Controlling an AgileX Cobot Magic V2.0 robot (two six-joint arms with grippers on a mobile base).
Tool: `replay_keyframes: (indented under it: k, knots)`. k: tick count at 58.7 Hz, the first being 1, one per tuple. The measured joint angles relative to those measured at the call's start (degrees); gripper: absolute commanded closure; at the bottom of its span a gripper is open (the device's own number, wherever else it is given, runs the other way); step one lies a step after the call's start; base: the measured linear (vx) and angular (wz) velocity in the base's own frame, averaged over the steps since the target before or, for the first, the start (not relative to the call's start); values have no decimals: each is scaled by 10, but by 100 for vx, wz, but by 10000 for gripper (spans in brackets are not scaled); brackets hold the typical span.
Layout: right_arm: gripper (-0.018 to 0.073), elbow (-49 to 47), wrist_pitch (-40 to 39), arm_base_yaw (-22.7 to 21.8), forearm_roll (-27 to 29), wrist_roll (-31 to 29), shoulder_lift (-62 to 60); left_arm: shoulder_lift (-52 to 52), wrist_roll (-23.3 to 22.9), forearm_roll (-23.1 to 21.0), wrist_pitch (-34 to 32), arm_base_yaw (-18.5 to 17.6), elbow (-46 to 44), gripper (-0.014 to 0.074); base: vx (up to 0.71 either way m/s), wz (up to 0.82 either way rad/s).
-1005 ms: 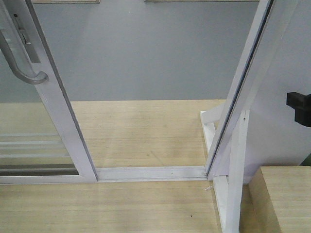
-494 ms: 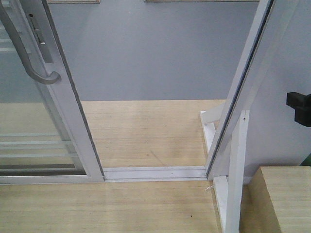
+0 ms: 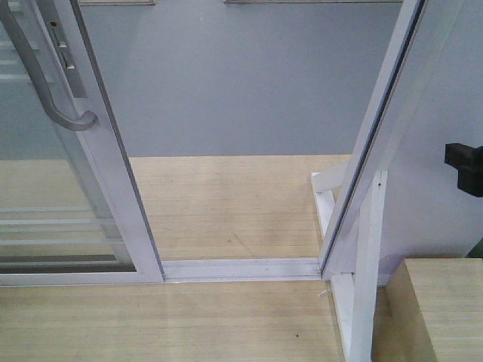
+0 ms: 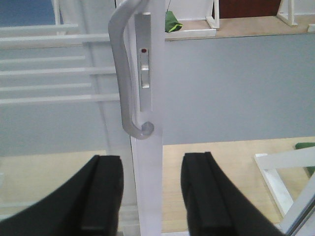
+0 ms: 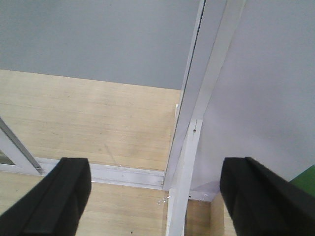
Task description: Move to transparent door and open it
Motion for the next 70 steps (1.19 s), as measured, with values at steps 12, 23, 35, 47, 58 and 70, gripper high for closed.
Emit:
replay_keyframes:
  k: [12, 23, 35, 47, 58, 70]
  knots:
    - [-32, 0, 0, 0, 1, 0, 0, -44, -1, -1, -1, 0, 62, 190, 0, 0]
    - [-32, 0, 0, 0, 2, 0, 0, -50, -1, 0, 5, 0, 66, 190, 0, 0]
    - [-32, 0, 0, 0, 2, 0, 0, -51, -1, 0, 5, 0, 66, 190, 0, 0]
    - [-32, 0, 0, 0, 2, 0, 0, -51, -1, 0, 5, 0, 66, 190, 0, 0]
    - [-32, 0, 1, 0, 2, 0, 0, -71, -1, 9, -3, 0, 95, 239, 0, 0]
    - [-32, 0, 2, 0, 2, 0, 0, -154, -36, 27, -67, 0, 176, 431, 0, 0]
